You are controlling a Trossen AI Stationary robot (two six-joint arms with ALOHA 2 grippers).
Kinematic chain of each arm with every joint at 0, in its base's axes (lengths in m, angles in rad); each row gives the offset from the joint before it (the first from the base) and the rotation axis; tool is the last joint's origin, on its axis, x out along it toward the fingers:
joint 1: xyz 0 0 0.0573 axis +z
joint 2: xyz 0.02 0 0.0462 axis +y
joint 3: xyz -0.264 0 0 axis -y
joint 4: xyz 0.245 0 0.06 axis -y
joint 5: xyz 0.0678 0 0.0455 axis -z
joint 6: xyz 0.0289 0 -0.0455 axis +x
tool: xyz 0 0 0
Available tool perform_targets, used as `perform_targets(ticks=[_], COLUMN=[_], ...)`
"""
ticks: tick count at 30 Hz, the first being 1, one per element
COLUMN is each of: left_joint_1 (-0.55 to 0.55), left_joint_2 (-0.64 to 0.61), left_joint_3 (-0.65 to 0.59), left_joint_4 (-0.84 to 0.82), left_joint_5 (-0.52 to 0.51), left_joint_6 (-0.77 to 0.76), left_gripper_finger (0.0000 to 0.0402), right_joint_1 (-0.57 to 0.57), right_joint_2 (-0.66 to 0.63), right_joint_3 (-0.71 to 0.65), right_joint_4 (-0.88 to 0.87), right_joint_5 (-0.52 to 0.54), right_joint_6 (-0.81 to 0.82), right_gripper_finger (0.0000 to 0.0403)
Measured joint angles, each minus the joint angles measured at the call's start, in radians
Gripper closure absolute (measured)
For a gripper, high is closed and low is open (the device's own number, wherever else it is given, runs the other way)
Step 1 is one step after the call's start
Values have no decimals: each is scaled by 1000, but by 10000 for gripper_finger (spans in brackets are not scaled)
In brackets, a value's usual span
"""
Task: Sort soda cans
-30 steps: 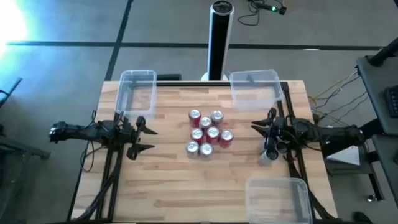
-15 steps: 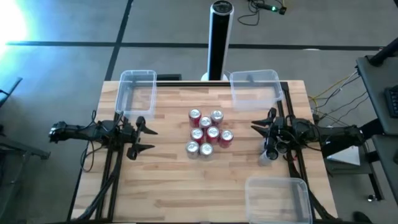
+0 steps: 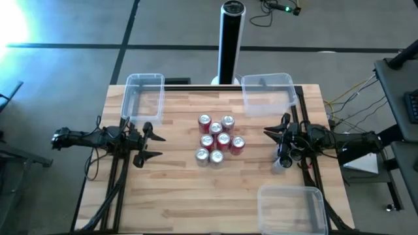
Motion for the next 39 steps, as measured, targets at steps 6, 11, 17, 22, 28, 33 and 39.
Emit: perform_targets(ticks=[6,11,17,22,28,33,39], left_joint_1=[0,0,0,0,0,0,0], left_joint_2=[0,0,0,0,0,0,0], left_joint_3=[0,0,0,0,0,0,0], left_joint_4=[0,0,0,0,0,0,0], left_joint_5=[0,0,0,0,0,0,0], left_joint_6=[0,0,0,0,0,0,0], left_gripper_finger=[141,141,141,141,141,141,141], right_joint_1=[0,11,18,18,18,18,16], right_joint_2=[0,-15,-41,-34,-34,-33,-34], right_joint_3=[0,0,0,0,0,0,0], right_joint_4=[0,-2,2,-2,-1,43,144], right_joint_5=[0,7,0,0,0,11,-34], right_joint_6=[0,0,0,0,0,111,320], right_gripper_finger=[335,325,314,312,326,338,344])
